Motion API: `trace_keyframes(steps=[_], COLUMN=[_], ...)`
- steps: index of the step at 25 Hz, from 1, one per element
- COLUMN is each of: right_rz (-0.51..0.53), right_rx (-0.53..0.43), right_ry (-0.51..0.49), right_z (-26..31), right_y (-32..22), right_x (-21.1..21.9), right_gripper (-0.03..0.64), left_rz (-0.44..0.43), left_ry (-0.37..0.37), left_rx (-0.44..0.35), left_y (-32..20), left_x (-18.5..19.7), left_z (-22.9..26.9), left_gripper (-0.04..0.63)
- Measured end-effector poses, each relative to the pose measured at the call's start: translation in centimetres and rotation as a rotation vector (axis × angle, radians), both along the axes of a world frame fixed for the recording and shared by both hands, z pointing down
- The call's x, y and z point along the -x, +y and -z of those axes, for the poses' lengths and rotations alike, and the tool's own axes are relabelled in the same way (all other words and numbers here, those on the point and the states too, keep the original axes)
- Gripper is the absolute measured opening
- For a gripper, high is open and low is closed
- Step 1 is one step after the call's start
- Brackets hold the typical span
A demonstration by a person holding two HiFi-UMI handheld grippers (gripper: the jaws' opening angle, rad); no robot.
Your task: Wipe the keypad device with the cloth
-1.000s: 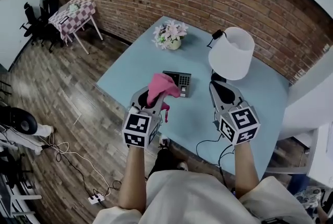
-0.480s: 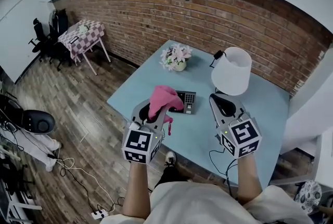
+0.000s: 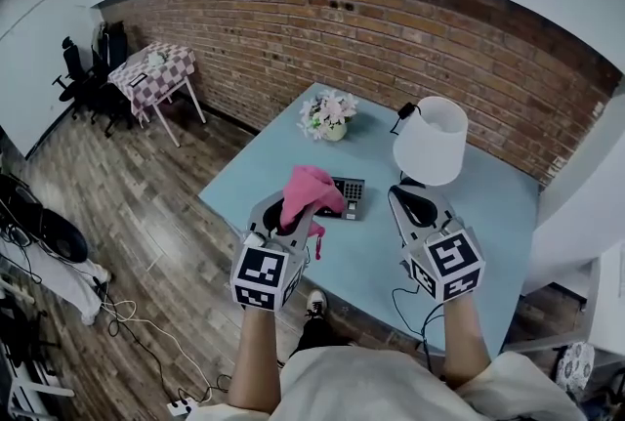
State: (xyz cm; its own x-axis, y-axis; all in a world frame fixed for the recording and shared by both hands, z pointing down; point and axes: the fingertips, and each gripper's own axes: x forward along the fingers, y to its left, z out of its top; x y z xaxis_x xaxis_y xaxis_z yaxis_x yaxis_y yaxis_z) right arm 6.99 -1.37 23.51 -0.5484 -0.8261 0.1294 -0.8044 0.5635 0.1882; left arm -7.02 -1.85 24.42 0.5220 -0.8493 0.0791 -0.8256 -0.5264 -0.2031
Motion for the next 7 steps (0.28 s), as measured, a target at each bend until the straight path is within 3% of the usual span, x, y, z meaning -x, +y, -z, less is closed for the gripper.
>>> trace_keyframes(steps=[7], right_rz=[-0.004], right_rx=[0.021], right_ry=[0.003], right_z=[-1.3], right_y=[-0.7], right_x=[-0.3], right_gripper=[0.0], left_rz=[-0.002], left_ry=[0.001], left_rx=[0.015], left_y=[-0.7], left_x=[-0.3], left_z=[-1.0], left_gripper=[0.115])
